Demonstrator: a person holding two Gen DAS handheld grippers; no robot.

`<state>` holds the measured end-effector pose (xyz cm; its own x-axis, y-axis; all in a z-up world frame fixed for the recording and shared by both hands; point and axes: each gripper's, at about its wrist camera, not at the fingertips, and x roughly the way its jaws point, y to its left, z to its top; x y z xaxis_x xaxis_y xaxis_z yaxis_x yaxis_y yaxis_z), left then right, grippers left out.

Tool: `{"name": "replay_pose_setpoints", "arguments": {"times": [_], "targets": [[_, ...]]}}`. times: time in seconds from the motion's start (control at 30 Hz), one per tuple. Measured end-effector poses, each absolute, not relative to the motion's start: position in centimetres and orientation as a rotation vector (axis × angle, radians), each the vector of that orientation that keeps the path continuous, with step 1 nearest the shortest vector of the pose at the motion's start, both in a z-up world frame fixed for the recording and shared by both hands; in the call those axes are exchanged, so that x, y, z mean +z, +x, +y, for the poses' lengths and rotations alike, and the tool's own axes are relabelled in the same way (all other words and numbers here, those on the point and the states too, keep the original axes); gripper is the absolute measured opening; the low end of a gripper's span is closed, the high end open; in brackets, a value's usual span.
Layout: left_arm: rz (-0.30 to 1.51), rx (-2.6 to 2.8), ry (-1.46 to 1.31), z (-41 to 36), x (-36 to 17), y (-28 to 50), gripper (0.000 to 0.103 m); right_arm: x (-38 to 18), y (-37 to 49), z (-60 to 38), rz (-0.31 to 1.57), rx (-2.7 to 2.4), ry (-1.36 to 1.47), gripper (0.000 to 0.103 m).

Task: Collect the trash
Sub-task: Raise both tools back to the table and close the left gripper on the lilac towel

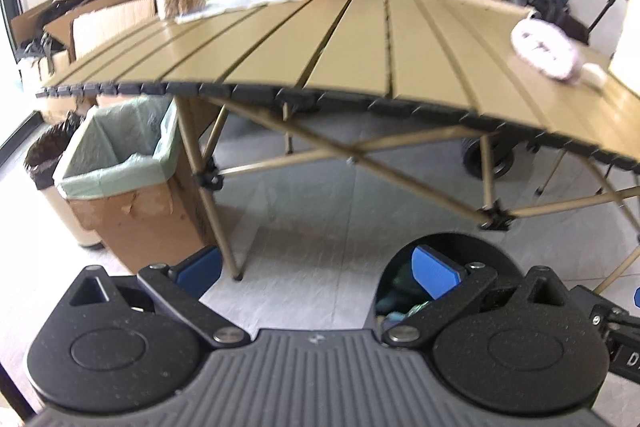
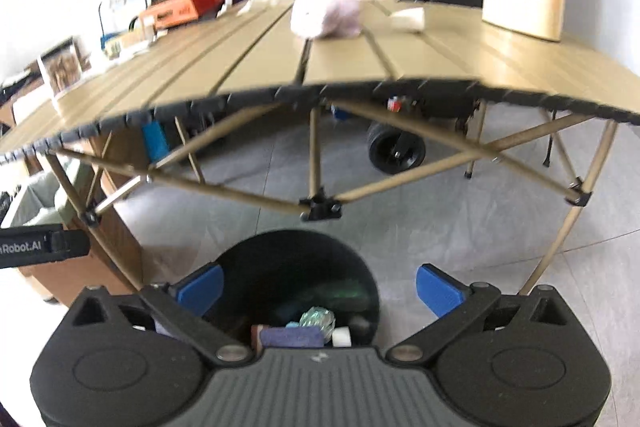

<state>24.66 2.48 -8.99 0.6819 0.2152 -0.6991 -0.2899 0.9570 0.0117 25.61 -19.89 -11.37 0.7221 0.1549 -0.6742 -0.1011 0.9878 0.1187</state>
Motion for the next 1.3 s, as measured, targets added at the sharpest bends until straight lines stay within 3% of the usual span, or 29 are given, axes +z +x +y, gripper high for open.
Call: {"name": "replay_pose_setpoints", "arguments": {"times": [0.67,1.3], "targets": [[0.626,0.148,-0.016,-4.0,-4.7,25.3,0.103,-3.0,24.3,-28.6,0.379,0.067,0.238,0.103],[0.633,0.03,0.016,-14.0,-2.5,39.9,0.103,-4.3,32.6,-36.9,0.189,-0.103,0.371,0.103]]}}
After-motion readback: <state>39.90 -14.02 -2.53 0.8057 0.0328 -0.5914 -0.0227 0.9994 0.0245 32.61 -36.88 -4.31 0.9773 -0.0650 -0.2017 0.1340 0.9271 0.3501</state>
